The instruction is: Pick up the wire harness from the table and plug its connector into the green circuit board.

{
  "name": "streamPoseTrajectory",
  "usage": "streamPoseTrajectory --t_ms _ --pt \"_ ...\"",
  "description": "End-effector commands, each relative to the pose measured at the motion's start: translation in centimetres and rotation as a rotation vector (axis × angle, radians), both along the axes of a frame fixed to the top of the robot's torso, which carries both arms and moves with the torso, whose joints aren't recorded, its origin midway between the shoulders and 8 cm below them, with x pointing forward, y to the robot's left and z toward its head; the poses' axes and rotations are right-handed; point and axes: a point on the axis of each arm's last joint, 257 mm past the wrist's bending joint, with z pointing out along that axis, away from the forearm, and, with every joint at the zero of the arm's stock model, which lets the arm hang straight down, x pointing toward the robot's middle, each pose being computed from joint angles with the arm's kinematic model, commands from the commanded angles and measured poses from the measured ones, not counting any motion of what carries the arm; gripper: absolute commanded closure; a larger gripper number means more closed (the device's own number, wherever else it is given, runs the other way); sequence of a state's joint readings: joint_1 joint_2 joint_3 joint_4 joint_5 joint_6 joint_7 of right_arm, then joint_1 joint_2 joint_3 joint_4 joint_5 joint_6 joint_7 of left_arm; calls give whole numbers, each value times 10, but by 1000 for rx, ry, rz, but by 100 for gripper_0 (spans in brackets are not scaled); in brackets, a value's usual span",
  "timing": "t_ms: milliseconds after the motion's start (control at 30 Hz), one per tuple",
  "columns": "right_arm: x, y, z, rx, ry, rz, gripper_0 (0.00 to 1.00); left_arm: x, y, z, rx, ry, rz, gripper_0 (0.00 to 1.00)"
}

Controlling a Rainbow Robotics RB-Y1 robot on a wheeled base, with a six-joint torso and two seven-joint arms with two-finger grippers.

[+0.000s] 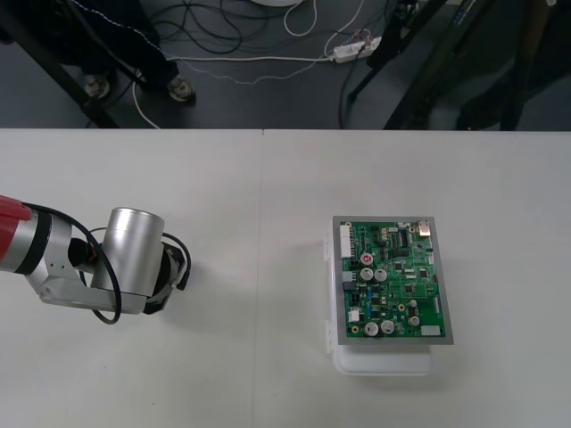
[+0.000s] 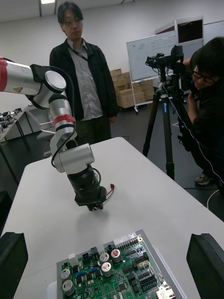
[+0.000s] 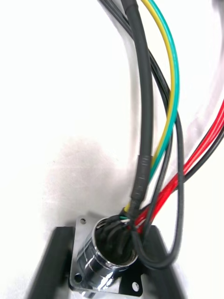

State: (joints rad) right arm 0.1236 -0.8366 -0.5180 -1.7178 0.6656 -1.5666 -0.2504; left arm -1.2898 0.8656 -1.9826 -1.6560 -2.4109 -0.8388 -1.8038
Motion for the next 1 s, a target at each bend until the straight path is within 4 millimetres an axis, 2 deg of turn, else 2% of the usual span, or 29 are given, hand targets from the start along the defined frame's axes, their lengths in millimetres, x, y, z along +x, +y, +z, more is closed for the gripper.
streamPoseTrajectory --t_ms 33,300,500,667,1000 --pt "-2 -7 4 -21 37 -3 0 5 -18 -2 -57 -6 -32 100" --pt "-2 -6 4 -24 26 -1 0 14 -15 7 -79 -22 14 100" --pt "-1 -3 4 -24 19 9 0 23 -13 30 -144 -32 107 100" --pt "0 -1 7 -26 6 15 0 25 -10 56 -199 -32 202 100" --pt "0 -1 8 -26 0 17 0 31 -16 132 -353 -15 432 100"
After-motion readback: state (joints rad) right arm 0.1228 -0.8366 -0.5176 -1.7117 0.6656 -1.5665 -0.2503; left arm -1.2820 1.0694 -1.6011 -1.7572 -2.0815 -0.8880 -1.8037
